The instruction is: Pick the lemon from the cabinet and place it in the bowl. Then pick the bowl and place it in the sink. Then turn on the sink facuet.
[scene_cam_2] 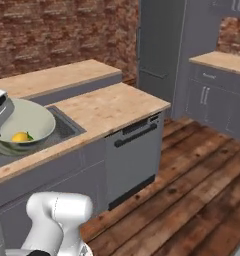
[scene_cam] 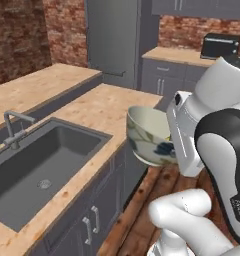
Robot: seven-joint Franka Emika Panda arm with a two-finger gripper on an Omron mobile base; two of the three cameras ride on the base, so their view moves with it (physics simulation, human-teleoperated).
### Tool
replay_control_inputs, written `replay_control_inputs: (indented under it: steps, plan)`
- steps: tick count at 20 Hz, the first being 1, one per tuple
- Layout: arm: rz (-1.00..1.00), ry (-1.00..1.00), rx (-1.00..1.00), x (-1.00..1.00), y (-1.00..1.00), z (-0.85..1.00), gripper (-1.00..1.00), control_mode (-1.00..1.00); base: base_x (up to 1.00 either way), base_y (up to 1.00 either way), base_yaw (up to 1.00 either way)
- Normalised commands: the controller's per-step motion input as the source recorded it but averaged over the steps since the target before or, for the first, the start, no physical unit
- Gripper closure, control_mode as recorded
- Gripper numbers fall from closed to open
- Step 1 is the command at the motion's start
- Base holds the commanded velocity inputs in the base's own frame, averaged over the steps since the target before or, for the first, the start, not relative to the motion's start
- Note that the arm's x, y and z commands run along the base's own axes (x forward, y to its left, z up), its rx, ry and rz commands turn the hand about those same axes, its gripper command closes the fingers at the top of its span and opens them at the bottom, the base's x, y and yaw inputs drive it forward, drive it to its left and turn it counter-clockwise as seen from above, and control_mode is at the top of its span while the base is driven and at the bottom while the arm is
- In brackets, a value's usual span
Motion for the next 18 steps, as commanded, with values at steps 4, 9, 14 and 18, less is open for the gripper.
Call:
replay_control_inputs:
  steps: [4,9,14,18]
  plan:
    - [0.0,0.0,0.0,0.0,0.0,0.0,1.0,1.0,0.77,-0.09,0.52]
    - [0.0,0.0,0.0,0.0,0.0,0.0,1.0,1.0,0.81,-0.12,0.43]
    - [0.0,0.0,0.0,0.0,0.0,0.0,1.0,1.0,0.43,-0.16,0.39]
    - [0.0,0.0,0.0,0.0,0.0,0.0,1.0,1.0,0.36,-0.23,0.47]
